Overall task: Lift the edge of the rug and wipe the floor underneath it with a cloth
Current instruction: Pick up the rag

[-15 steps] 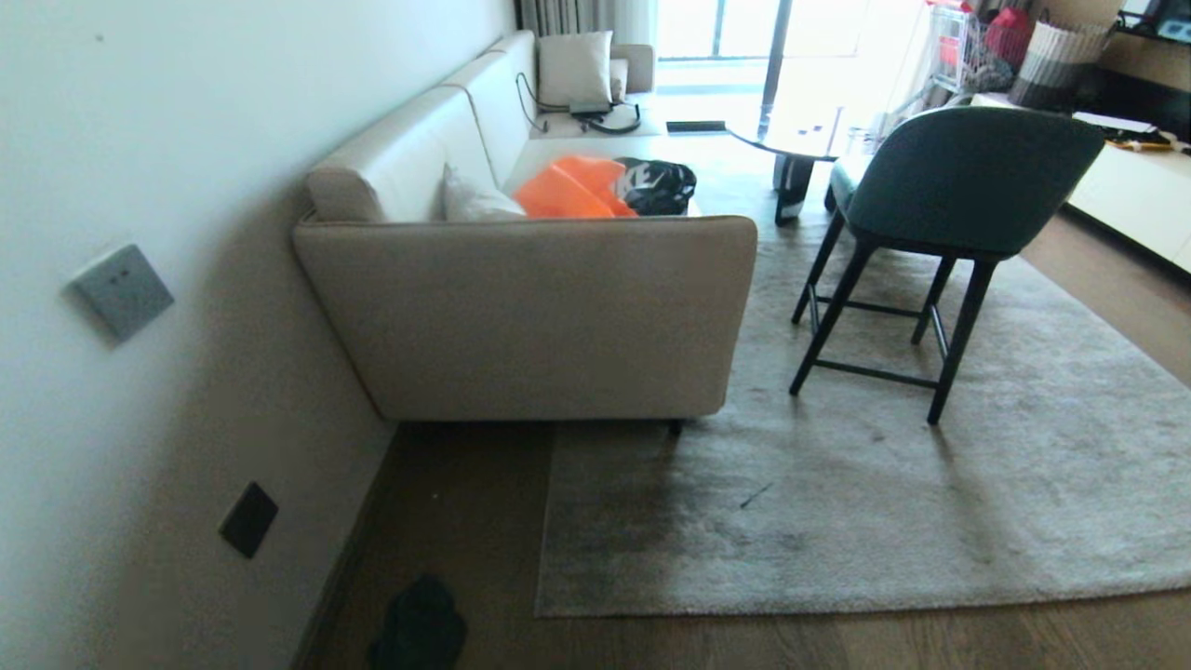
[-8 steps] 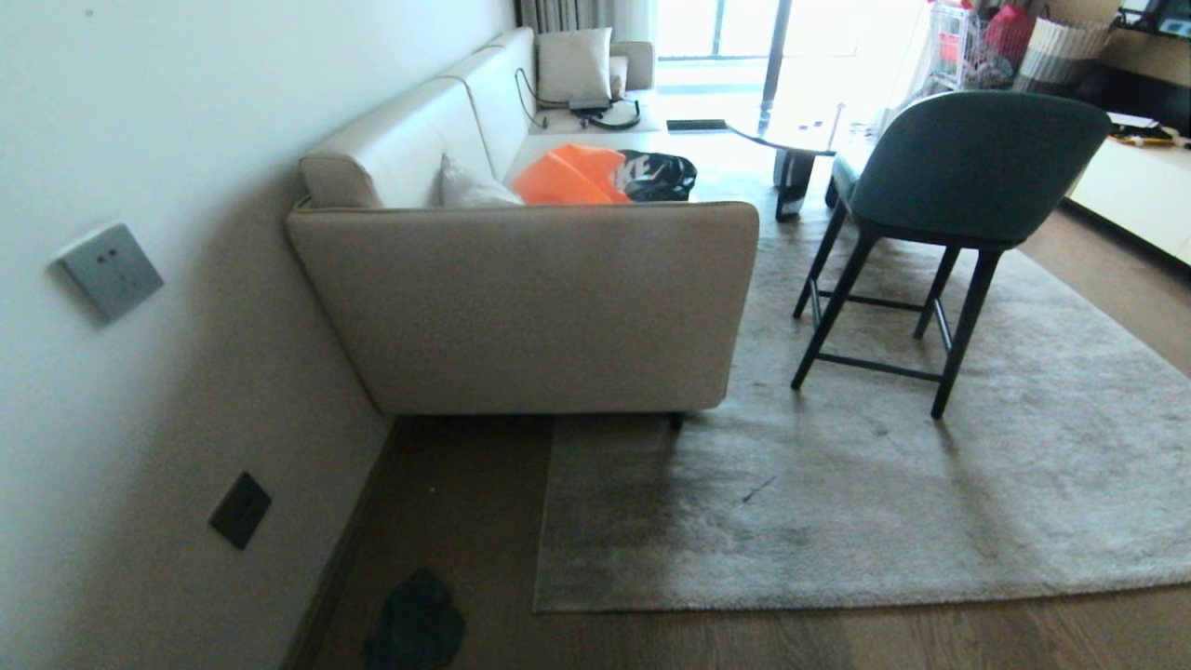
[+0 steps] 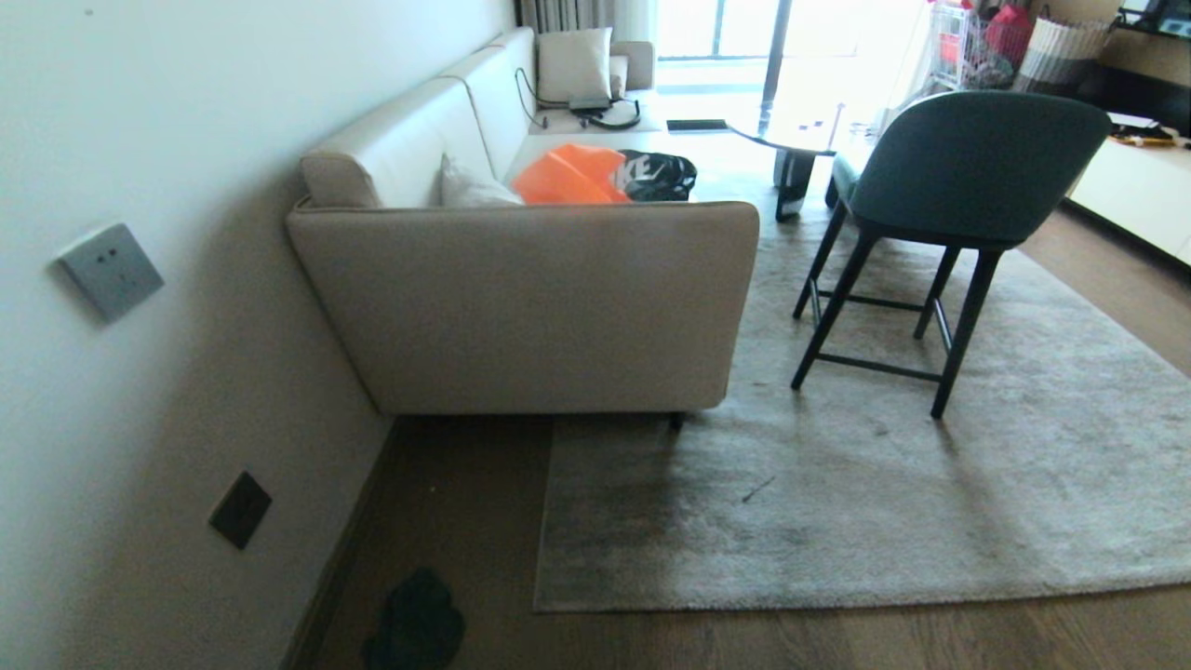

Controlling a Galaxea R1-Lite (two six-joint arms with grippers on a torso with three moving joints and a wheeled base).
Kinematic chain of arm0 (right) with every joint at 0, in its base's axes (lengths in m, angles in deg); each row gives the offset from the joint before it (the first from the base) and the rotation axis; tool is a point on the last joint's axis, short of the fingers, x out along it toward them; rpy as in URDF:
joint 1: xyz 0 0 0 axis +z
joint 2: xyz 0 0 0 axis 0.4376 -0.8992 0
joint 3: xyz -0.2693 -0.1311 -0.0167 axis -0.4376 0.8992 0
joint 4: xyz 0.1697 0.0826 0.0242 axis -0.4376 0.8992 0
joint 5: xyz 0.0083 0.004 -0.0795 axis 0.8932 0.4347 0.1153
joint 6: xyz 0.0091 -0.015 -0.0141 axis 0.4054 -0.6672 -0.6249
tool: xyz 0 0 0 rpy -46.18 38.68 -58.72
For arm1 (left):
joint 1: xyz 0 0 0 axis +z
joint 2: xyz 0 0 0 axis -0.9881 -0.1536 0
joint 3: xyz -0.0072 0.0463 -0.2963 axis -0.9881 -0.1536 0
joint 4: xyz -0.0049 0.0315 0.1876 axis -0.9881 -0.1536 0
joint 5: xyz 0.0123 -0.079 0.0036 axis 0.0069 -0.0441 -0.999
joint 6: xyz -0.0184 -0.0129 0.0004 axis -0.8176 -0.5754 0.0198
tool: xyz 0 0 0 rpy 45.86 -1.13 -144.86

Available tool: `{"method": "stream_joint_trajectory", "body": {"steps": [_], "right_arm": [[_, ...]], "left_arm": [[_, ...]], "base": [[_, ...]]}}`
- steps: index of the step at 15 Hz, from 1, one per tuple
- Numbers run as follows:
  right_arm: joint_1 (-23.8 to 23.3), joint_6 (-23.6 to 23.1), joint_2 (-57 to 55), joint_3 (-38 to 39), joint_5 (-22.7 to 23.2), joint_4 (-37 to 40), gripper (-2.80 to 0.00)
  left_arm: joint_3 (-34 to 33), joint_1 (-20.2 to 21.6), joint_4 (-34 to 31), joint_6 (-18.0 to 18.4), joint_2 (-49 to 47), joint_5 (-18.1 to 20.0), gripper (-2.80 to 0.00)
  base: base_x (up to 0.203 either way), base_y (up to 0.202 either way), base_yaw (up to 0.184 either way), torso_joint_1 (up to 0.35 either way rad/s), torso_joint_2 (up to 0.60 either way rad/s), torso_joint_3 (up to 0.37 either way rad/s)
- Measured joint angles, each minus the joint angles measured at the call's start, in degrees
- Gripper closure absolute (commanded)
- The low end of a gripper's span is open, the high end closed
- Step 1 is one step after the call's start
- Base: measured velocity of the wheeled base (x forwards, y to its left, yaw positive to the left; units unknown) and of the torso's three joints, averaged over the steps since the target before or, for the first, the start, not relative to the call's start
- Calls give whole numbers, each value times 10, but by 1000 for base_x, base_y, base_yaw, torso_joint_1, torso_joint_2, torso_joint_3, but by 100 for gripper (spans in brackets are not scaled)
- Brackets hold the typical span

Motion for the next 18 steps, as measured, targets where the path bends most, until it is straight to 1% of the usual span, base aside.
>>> {"method": "stream_joint_trajectory", "body": {"steps": [5,18], "right_arm": [[0,0,0,0,0,0,0],[0,0,0,0,0,0,0]], "left_arm": [[0,0,0,0,0,0,0],[0,0,0,0,0,0,0]], "base": [[0,0,0,22,76,82],[0,0,0,0,0,0]]}}
